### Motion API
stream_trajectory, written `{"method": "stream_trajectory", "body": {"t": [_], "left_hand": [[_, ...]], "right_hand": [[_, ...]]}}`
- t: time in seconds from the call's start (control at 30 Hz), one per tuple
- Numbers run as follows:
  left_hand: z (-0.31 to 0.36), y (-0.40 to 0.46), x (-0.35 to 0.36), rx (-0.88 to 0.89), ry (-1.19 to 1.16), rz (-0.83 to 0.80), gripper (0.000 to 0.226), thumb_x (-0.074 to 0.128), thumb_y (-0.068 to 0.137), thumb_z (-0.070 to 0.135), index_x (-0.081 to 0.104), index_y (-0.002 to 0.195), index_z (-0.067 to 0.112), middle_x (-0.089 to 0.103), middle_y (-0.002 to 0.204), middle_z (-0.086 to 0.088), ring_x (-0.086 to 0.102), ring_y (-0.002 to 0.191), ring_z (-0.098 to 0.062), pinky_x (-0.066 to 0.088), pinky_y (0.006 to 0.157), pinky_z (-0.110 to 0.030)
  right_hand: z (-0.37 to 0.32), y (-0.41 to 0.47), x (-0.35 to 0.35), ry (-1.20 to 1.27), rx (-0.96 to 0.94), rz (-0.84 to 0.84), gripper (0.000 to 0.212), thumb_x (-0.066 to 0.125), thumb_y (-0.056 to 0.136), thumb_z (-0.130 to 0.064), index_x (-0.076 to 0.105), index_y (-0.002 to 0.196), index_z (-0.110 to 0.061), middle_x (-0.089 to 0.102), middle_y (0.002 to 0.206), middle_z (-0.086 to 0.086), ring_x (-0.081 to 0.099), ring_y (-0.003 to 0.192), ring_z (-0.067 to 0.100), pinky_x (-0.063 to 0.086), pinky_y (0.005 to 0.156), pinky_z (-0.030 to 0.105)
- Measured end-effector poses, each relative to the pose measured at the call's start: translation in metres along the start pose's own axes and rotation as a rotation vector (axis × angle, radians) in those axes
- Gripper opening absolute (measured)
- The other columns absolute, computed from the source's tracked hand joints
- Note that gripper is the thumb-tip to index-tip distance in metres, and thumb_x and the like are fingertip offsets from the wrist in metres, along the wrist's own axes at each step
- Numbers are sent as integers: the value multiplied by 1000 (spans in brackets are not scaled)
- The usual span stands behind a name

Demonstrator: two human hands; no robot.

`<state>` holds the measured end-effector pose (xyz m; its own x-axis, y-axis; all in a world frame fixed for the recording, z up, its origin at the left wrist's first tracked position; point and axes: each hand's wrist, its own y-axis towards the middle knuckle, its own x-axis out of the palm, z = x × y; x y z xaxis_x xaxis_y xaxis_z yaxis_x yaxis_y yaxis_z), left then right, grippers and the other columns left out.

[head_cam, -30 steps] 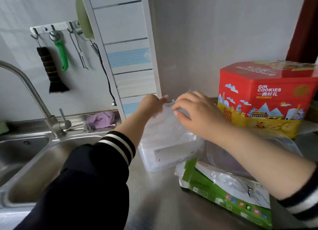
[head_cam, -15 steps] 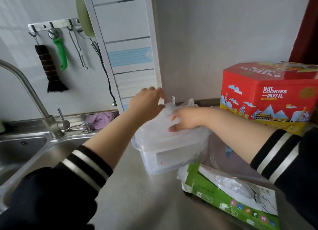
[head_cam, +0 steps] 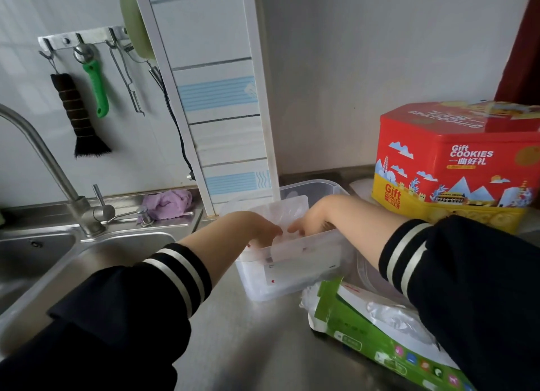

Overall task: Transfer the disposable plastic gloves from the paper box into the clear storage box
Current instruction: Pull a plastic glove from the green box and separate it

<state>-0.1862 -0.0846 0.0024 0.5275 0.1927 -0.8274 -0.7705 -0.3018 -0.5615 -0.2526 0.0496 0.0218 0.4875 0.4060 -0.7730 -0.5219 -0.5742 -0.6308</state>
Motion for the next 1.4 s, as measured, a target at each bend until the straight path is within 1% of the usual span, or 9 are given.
{"method": "stream_trajectory", "body": {"t": [0.13, 0.27, 0.4, 0.6, 0.7, 0.87, 0.97, 1.2, 1.4], "left_hand": [[-3, 4, 3, -2, 45, 7, 53, 39, 98, 49, 45, 139, 16, 53, 135, -6, 54, 118, -25, 38, 105, -37], [-1, -11, -4, 91, 159, 0, 64, 62, 92, 37, 35, 147, 19, 46, 142, -4, 54, 121, -27, 44, 105, -40], [1, -43, -24, 128, 135, 114, 63, 73, 85, 25, 47, 140, 11, 63, 121, -9, 69, 93, -21, 57, 87, -34], [25, -109, -30, 244, 25, 914, 19, 53, 95, 24, 68, 106, 23, 71, 102, -1, 63, 92, -25, 52, 83, -38], [57, -135, 14, 477, -325, 1179, 17, 52, 96, 27, 66, 104, 24, 72, 86, 4, 66, 76, -21, 53, 71, -36], [88, -116, 97, 708, -727, 766, 35, 56, 89, 46, 58, 118, 26, 69, 98, 11, 64, 90, -2, 53, 83, -28], [92, -99, 128, 758, -746, 480, 66, 69, 75, 51, 49, 132, 24, 61, 125, 11, 54, 113, 5, 43, 96, -17], [99, -84, 150, 741, -672, 552, 87, 77, 60, 62, 46, 136, 32, 63, 120, 22, 50, 121, -2, 35, 109, -40], [100, -84, 153, 726, -678, 568, 86, 80, 61, 56, 46, 136, 33, 63, 119, 23, 48, 120, -1, 33, 108, -37]], "right_hand": [[2, -9, -1, -87, 18, 45, 66, 53, 97, -22, 19, 154, -28, 22, 159, -3, 26, 143, 22, 27, 111, 33], [1, -30, -7, -148, -12, 240, 53, 54, 94, -16, 41, 146, -16, 45, 146, 5, 48, 127, 25, 42, 99, 31], [10, -63, -21, 26, -117, 393, 45, 70, 87, -21, 59, 130, -13, 62, 125, 2, 61, 109, 24, 51, 80, 29], [29, -125, 3, 467, -286, 790, 10, 68, 88, -20, 70, 94, -13, 71, 80, -1, 64, 69, 11, 50, 61, 20], [39, -149, 37, 585, -270, 723, 18, 67, 89, -29, 66, 85, -11, 69, 66, 3, 64, 58, 13, 53, 61, 25], [55, -160, 104, 241, -48, 313, 37, 60, 84, -59, 66, 93, -23, 70, 87, -5, 66, 81, 13, 53, 73, 29], [55, -159, 135, 335, -43, 355, 32, 69, 77, -57, 63, 98, -34, 62, 87, -14, 59, 80, 4, 48, 70, 25], [56, -140, 178, 729, -44, 675, 10, 73, 81, -39, 72, 91, -37, 61, 91, -10, 60, 88, 8, 50, 88, 37], [44, -132, 181, 719, 16, 790, 14, 67, 84, -26, 69, 71, -33, 60, 79, -10, 60, 81, 11, 50, 77, 32]]}}
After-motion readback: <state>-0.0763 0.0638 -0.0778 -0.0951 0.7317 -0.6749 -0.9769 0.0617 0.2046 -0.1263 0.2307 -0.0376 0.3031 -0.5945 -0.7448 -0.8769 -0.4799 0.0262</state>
